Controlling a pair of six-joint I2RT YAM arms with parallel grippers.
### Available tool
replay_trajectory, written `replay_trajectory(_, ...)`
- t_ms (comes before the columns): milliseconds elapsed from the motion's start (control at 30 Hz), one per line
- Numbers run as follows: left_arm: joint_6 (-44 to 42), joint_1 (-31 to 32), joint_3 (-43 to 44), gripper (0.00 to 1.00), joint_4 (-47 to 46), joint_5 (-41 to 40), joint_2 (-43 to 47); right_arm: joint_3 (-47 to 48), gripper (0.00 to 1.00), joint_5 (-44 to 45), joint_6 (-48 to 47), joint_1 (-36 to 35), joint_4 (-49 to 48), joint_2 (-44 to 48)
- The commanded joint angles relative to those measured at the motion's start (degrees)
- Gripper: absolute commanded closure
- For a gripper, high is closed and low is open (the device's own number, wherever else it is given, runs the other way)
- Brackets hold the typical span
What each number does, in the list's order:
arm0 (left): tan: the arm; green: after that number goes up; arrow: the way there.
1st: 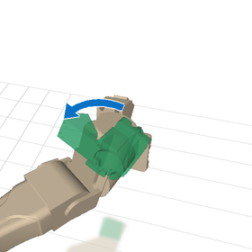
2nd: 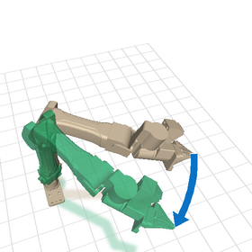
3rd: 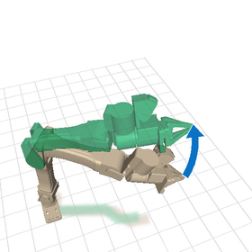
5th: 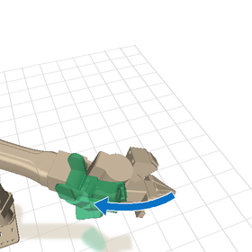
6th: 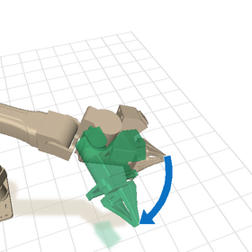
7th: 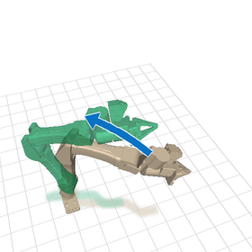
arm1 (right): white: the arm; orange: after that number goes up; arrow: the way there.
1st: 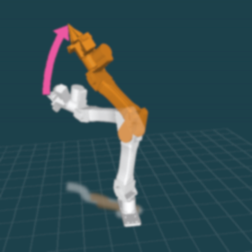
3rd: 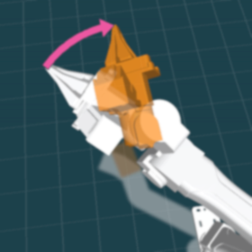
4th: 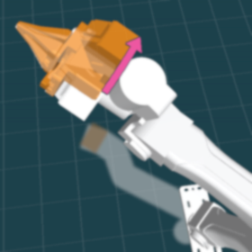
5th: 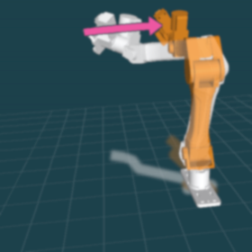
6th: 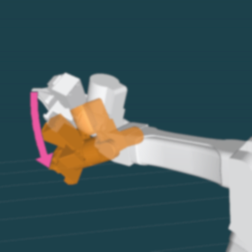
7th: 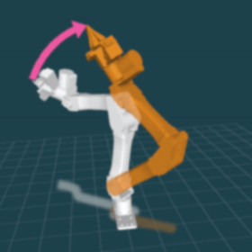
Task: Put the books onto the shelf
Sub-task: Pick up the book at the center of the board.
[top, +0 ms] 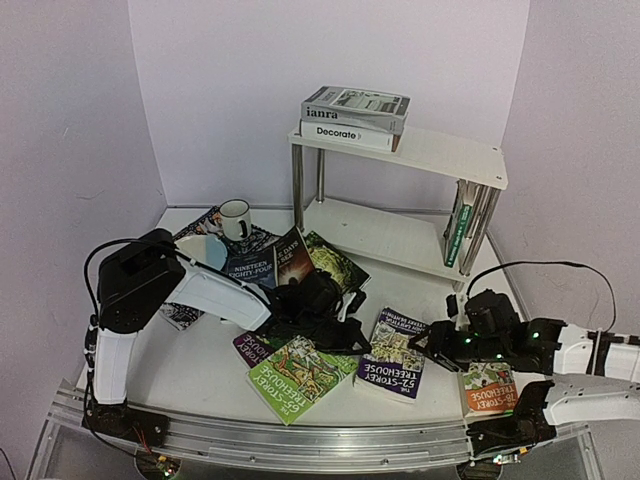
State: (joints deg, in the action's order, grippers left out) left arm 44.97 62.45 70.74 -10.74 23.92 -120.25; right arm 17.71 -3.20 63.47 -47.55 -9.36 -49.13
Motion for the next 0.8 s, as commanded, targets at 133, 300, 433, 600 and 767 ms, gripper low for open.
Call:
replay_trajectory(133, -1.94, -1.70, -1.82, 1.00, 1.46, 0.78, 5.15, 9.04, 0.38, 6.53, -10.15, -0.28, 14.11, -0.11)
replay_trajectory(300, -1.60, -2.10, -2.45, 1.00, 1.50, 1.61, 7.38, 11.11, 0.17, 8.30, -12.82, -0.30, 20.24, -2.54)
replay_trajectory(433, -1.03, -2.24, -3.06, 1.00, 1.59, 1.82, 9.51, 10.87, 0.15, 7.48, -12.31, -0.32, 20.48, -4.78)
replay_trajectory(600, 0.25, -2.25, -2.71, 1.00, 1.56, 3.35, 11.26, 12.09, 0.14, 6.85, -17.14, -0.35, 20.52, -5.84)
replay_trajectory(767, 0.66, -2.28, -2.23, 1.00, 1.60, 4.45, 13.30, 13.41, 0.14, 6.09, -22.86, -0.35, 20.35, -3.49)
